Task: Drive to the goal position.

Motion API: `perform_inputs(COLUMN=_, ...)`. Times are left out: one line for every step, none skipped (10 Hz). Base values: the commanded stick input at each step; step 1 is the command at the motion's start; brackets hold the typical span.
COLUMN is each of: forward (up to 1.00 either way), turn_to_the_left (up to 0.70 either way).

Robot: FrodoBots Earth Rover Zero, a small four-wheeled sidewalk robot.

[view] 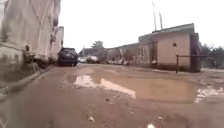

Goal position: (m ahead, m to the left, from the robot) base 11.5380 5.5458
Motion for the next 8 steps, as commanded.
perform_inputs(forward=1.0, turn_to_the_left=-0.28)
perform_inputs(forward=1.0, turn_to_the_left=-0.28)
perform_inputs(forward=1.0, turn_to_the_left=-0.28)
perform_inputs(forward=1.0, turn_to_the_left=-0.1)
perform_inputs(forward=1.0, turn_to_the_left=0.12)
perform_inputs(forward=1.0, turn_to_the_left=0.12)
perform_inputs(forward=1.0, turn_to_the_left=0.22)
perform_inputs(forward=1.0, turn_to_the_left=0.45)
